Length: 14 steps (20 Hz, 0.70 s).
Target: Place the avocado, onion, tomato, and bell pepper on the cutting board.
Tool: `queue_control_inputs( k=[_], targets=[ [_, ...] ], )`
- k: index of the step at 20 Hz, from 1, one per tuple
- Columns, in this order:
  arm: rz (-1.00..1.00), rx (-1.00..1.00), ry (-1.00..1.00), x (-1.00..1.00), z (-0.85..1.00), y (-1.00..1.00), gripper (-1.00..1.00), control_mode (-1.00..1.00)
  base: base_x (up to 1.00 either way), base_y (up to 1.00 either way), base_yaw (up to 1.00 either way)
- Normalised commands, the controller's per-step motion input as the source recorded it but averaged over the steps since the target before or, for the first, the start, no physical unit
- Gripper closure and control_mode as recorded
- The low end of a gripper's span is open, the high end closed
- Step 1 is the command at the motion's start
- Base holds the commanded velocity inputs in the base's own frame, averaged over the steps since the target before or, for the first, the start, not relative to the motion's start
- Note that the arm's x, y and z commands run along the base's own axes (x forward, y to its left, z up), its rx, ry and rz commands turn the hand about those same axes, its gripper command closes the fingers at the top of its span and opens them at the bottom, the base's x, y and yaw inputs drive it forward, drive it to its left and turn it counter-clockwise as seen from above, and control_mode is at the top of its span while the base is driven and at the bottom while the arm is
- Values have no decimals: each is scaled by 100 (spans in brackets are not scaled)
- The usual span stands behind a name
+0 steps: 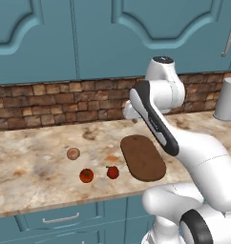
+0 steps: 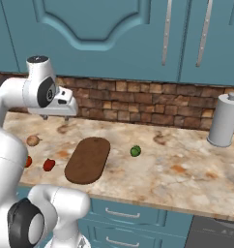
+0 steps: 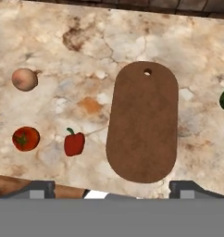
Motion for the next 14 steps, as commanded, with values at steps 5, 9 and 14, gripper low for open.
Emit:
queue_control_inputs(
  k=[5,9,14],
  targets=[
    [8,0,14,-2,-31,56,-100,-100,0,0,0],
    [5,7,23,0,-39,48,-100,-100,0,0,0],
    [8,1,11,0,-33,35,-100,-100,0,0,0]
  ],
)
